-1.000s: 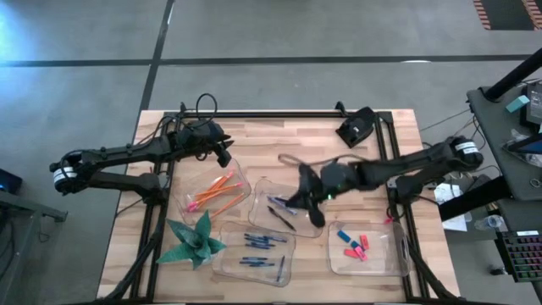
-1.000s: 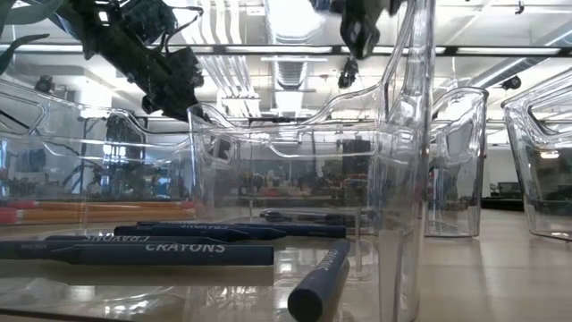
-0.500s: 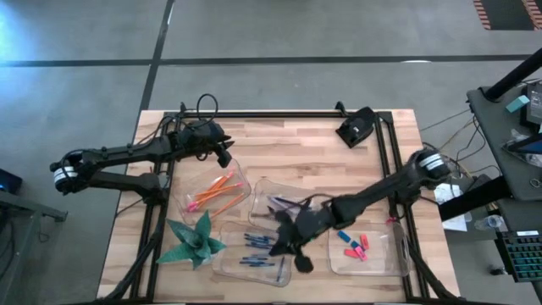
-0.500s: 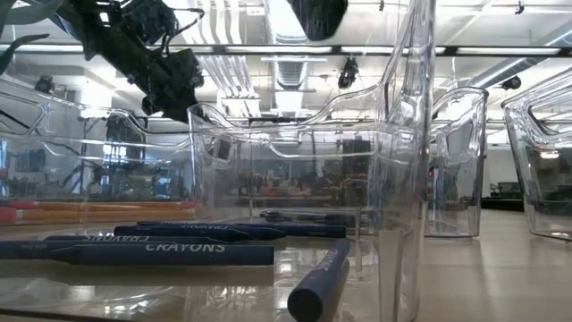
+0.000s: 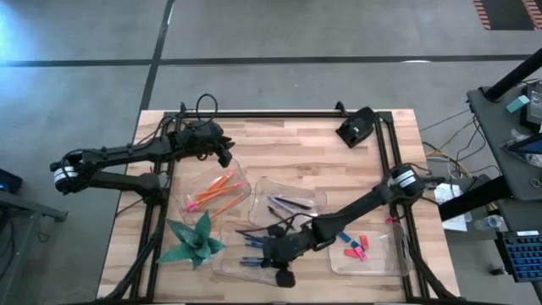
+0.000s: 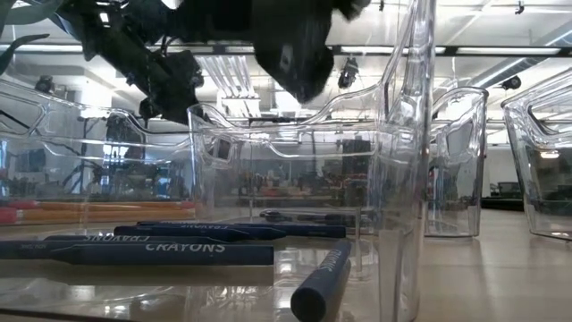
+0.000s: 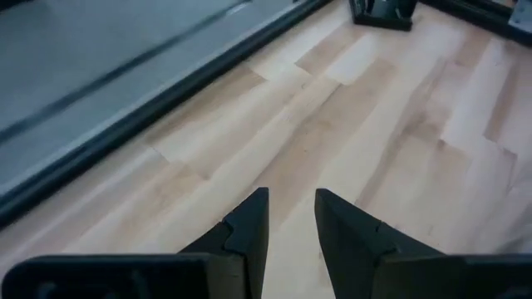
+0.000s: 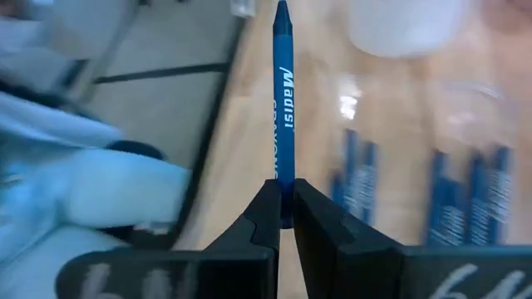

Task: Sort crayons/erasers/pens/pencils in bins
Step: Put the blue crayon into the bottom left transparent bin

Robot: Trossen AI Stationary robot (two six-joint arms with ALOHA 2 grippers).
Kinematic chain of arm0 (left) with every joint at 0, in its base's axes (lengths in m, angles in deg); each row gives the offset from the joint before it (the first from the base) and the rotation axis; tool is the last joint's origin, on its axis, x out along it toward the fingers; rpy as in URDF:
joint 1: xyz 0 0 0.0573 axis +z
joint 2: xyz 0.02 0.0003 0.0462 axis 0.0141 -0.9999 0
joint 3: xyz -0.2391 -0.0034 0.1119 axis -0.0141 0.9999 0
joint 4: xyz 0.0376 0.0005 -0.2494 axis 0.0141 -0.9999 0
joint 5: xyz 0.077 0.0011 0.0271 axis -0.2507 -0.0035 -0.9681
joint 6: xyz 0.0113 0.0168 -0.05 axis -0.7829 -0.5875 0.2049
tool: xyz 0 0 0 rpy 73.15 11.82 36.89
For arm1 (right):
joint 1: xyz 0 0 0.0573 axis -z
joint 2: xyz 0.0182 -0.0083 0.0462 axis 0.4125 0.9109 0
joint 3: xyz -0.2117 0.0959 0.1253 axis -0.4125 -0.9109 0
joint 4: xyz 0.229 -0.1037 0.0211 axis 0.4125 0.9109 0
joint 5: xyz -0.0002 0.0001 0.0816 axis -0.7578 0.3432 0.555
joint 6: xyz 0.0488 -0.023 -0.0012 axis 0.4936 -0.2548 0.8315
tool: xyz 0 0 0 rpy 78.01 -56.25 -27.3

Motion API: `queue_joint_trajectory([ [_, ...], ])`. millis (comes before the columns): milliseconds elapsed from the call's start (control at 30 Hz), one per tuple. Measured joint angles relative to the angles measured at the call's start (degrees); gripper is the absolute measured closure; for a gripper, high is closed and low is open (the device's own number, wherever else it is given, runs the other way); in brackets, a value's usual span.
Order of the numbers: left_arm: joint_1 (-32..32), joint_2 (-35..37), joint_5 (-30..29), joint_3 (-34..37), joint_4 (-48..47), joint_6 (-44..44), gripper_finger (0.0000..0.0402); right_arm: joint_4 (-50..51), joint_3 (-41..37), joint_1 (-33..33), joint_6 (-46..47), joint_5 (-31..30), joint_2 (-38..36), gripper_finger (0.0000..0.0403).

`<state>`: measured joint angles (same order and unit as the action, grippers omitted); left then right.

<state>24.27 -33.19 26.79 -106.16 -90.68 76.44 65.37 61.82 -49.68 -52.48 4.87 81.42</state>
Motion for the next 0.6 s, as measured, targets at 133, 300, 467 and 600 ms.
queue_joint_trajectory([
  [133, 0.0, 0.0, 4.3, 0.0, -0.2, 1.5, 0.0315, 8.4, 4.0, 0.3, 3.1, -7.3, 2.3, 0.0388],
  [300, 0.0, 0.0, 11.7, 0.0, -0.4, 2.6, 0.0315, 16.5, 10.0, 0.4, 4.1, -9.3, 6.2, 0.0388],
  [467, 0.0, 0.0, 13.2, 0.0, -3.1, 5.9, 0.0315, 25.1, 16.3, 0.3, 4.1, -8.3, 9.8, 0.0388],
  [600, 0.0, 0.0, 13.3, 0.0, -6.8, 6.0, 0.0315, 31.7, 21.3, 0.3, 3.9, -8.2, 12.8, 0.0388],
])
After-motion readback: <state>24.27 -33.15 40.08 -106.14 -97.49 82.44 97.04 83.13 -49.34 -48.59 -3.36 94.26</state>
